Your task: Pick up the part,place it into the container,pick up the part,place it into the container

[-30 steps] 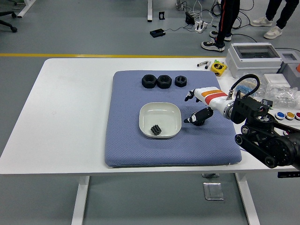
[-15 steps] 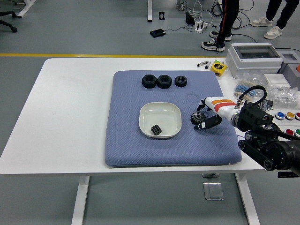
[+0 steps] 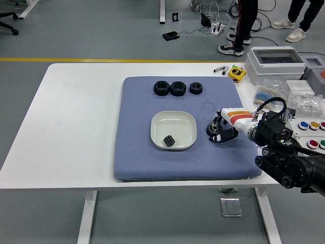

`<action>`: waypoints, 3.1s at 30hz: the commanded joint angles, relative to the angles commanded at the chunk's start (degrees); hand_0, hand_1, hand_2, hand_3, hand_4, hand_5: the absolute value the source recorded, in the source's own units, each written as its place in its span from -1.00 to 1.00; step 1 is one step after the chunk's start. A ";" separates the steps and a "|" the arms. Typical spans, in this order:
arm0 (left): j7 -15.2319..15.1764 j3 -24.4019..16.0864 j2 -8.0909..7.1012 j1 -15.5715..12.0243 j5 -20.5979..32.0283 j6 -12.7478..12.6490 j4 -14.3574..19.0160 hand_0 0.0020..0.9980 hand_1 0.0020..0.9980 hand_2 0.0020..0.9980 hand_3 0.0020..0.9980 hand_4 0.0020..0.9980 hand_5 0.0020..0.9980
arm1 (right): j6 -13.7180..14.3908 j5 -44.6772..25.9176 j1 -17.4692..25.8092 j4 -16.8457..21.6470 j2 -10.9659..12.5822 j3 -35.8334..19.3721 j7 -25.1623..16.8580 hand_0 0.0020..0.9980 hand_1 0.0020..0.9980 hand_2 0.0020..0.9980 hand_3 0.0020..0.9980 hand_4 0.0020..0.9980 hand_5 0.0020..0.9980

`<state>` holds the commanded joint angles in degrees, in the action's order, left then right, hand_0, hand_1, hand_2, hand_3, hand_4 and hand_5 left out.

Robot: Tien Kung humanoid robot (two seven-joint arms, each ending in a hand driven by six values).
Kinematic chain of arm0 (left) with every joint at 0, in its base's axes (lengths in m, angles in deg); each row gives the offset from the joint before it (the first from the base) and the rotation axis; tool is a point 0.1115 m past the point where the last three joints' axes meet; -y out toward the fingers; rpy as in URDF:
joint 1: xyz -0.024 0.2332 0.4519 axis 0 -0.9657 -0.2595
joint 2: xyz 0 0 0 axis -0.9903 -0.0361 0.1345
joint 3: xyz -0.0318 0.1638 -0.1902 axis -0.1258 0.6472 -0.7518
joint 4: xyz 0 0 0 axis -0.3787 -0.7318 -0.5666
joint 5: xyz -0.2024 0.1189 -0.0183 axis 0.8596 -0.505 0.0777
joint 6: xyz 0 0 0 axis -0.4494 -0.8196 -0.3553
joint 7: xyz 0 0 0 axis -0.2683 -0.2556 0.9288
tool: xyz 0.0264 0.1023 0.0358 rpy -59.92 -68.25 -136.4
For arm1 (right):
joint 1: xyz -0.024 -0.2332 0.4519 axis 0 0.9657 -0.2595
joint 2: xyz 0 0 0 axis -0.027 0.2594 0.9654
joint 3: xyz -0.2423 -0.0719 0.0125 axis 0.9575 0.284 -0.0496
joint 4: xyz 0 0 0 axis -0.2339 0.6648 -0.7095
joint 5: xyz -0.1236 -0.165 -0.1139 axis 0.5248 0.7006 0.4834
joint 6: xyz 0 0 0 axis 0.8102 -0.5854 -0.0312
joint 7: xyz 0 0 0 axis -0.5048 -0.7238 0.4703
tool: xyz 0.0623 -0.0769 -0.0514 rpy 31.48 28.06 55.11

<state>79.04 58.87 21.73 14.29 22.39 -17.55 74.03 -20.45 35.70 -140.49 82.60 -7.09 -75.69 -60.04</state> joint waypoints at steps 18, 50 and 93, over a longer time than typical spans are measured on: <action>-0.08 0.17 -0.06 0.08 0.37 0.04 -0.02 0.24 0.18 0.37 0.20 0.18 0.16 | 4.16 0.31 0.61 0.70 0.54 0.99 -0.11 -1.00 -0.79 -0.48 -0.07 0.49 -0.20; 0.36 -0.63 -0.14 -0.58 -0.89 -0.16 -0.17 0.24 0.18 0.37 0.20 0.18 0.16 | 6.69 6.26 -0.53 19.00 1.59 -2.51 1.78 -1.00 -0.88 -0.59 -0.25 0.62 -0.11; -1.15 1.73 -0.27 0.29 2.26 -0.06 -0.09 0.24 0.17 0.35 0.19 0.17 0.15 | 13.67 -6.18 -0.18 14.90 1.87 -6.29 0.13 -0.61 -0.40 0.19 0.62 0.77 -0.16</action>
<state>77.89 60.61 21.46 14.58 24.65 -17.62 73.94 -6.78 29.52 -140.67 97.49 -5.21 -81.98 -59.92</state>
